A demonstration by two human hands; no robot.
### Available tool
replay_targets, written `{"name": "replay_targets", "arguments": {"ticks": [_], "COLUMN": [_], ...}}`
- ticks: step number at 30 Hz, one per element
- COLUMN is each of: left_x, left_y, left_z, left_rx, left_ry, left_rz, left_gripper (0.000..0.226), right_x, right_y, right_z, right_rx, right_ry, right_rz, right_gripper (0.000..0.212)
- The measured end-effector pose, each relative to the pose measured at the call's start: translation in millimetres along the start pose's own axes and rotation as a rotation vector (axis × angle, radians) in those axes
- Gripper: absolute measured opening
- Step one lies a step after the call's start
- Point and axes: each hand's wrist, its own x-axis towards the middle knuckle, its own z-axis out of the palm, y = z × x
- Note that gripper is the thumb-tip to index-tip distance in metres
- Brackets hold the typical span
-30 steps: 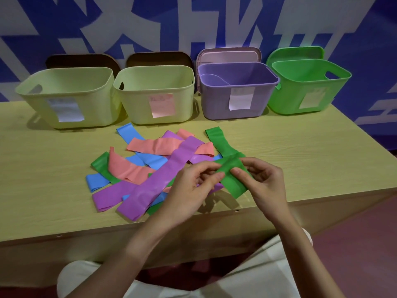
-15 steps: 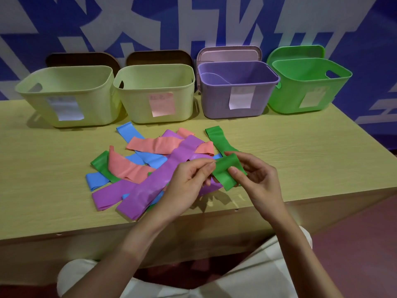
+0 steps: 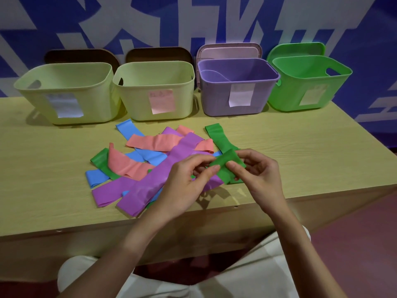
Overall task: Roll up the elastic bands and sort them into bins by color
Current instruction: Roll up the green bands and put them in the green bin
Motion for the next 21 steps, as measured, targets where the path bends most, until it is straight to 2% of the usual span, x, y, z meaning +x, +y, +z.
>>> {"name": "replay_targets", "arguments": {"ticks": [4, 7, 10, 15, 21], "left_x": [0, -2, -3, -2, 4], "left_y": [0, 0, -2, -4, -3], "left_z": [-1, -1, -2, -1, -10], "left_rx": [-0.001, 0.041, 0.057, 0.013, 0.033], "left_ry": [0.021, 0.002, -0.018, -0.063, -0.172], "left_rz": [-0.003, 0.011, 0.007, -0.017, -0.037], "left_gripper": [0.013, 0.024, 0.025, 0.021, 0.028], "right_x": [-3, -3, -2, 0, 6], "right_y": [0, 1, 3, -1, -3], "right_z": [-1, -4, -8, -7, -15], "right_rx": [-0.004, -0.026, -0.061, -0.145, -0.303], "right_ry": [-0.015, -0.034, -0.056, -0.047, -0.084], "right_rz": [0.01, 0.011, 0.002, -0.052, -0.136], "right_gripper": [0.029, 0.034, 0.037, 0.028, 0.024]}}
